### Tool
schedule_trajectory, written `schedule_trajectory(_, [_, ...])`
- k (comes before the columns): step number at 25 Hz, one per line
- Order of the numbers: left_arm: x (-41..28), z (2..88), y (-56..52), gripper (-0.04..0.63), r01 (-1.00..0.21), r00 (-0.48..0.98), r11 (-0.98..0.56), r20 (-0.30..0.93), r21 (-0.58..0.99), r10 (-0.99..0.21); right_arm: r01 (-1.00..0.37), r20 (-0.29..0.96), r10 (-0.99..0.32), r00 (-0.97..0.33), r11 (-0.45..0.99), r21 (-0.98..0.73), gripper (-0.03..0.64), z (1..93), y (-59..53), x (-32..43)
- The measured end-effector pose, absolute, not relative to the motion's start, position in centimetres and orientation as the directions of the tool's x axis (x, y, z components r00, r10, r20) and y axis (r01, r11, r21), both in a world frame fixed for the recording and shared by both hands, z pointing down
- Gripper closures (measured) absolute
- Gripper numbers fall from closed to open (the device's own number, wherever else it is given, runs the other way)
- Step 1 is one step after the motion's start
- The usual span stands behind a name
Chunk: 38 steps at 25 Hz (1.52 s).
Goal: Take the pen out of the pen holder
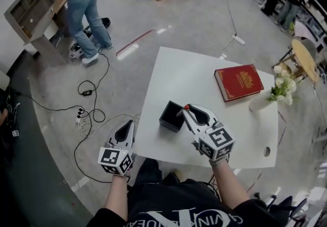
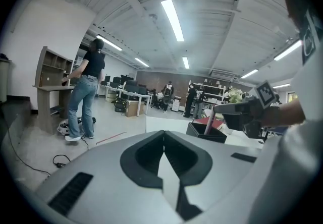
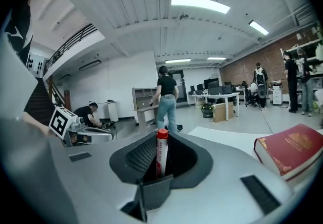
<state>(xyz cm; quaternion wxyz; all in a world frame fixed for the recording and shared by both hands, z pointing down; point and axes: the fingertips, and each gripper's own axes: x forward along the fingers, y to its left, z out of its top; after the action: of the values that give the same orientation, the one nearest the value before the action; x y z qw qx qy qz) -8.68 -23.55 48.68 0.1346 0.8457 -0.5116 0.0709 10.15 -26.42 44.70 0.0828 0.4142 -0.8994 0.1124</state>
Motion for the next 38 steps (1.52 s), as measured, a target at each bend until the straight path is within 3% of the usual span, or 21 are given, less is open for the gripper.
schedule_trajectory(21, [-6.0, 47.4, -20.0, 0.592, -0.881, 0.473, -0.453, 0.230, 0.139, -0.850, -0.754, 0.026, -0.757, -0.653, 0.647, -0.116, 0.540, 37.0, -22.7, 13.2])
schedule_trajectory(38, [-5.6, 46.4, -18.0, 0.592, -0.878, 0.479, -0.462, 0.205, 0.127, -0.853, -0.812, 0.063, -0.810, -0.583, 0.578, -0.080, 0.540, 37.9, -19.8, 16.5])
